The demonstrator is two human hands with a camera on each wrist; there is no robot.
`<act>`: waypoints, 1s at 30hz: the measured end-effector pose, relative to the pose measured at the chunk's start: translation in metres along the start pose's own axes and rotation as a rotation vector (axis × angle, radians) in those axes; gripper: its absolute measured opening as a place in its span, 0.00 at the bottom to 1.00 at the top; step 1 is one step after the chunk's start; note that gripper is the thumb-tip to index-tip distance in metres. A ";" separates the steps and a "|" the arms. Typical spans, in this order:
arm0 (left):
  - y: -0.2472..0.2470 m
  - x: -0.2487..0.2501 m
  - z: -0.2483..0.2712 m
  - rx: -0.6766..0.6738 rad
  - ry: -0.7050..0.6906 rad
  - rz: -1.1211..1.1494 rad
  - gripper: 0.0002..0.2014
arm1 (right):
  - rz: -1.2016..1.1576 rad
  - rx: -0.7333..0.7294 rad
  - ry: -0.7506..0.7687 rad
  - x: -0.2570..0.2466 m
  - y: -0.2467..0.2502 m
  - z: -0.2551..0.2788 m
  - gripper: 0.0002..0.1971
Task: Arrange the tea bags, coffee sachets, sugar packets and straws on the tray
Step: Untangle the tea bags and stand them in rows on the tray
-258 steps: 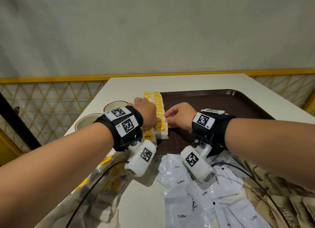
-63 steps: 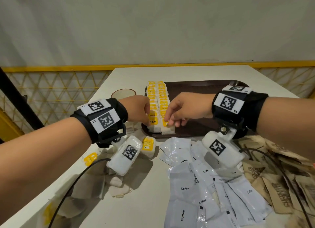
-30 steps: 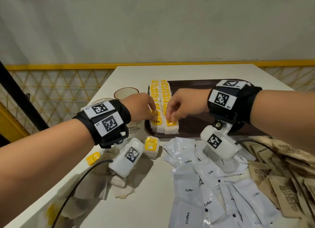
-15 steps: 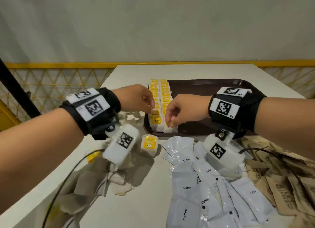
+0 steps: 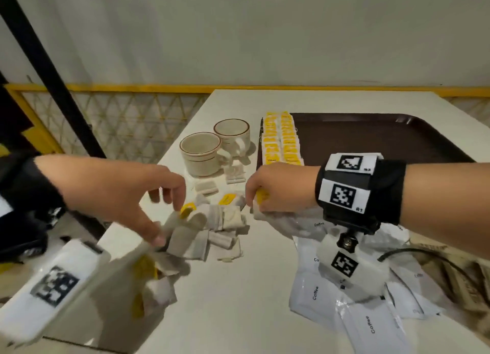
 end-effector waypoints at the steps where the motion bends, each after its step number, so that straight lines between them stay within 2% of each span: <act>1: -0.009 -0.001 0.006 -0.031 0.004 -0.003 0.29 | -0.028 0.041 -0.011 -0.001 0.004 -0.002 0.17; 4: -0.035 0.005 0.011 -0.120 -0.048 -0.047 0.35 | -0.150 0.191 0.024 -0.007 0.016 -0.007 0.15; 7: -0.051 0.007 0.000 -0.172 -0.053 -0.105 0.37 | -0.167 0.119 0.075 -0.025 0.004 -0.014 0.15; 10: -0.059 0.006 -0.014 -0.161 -0.046 -0.162 0.29 | -0.068 -0.093 0.137 -0.040 -0.021 -0.018 0.35; 11: -0.060 0.006 -0.017 -0.141 -0.050 -0.177 0.25 | -0.026 -0.115 0.139 -0.042 -0.026 -0.018 0.39; 13: -0.058 0.006 -0.022 -0.103 -0.081 -0.163 0.18 | 0.007 -0.064 0.139 -0.043 -0.030 -0.020 0.35; 17: -0.048 0.003 -0.027 -0.066 -0.135 -0.055 0.11 | -0.018 0.103 0.171 -0.041 -0.028 -0.023 0.17; 20: -0.042 -0.001 -0.028 -0.043 -0.103 0.023 0.10 | -0.066 0.151 0.147 -0.034 -0.021 -0.017 0.14; 22: -0.033 -0.002 -0.024 -0.016 -0.071 0.122 0.09 | -0.204 0.225 0.100 -0.024 -0.008 -0.006 0.12; 24: -0.018 0.000 -0.021 0.052 -0.097 0.247 0.08 | -0.406 0.320 0.034 -0.010 0.006 0.008 0.10; 26: -0.001 0.007 -0.019 0.180 -0.142 0.414 0.09 | -0.773 0.367 -0.026 0.003 0.017 0.020 0.09; 28: 0.012 0.015 -0.025 0.342 -0.181 0.583 0.16 | -1.144 0.379 -0.040 0.014 0.026 0.028 0.07; 30: 0.019 0.032 -0.036 0.455 -0.244 0.811 0.14 | -1.398 0.412 -0.035 0.028 0.037 0.035 0.06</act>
Point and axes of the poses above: each hand's wrist, its own z-axis away from the middle knuckle, its own y-axis out of the back of the hand, x = y × z, the point moved 3 cm from there along -z, towards the middle knuckle, and after that the axes turned 2 degrees about -z, right-handed, at the moved point
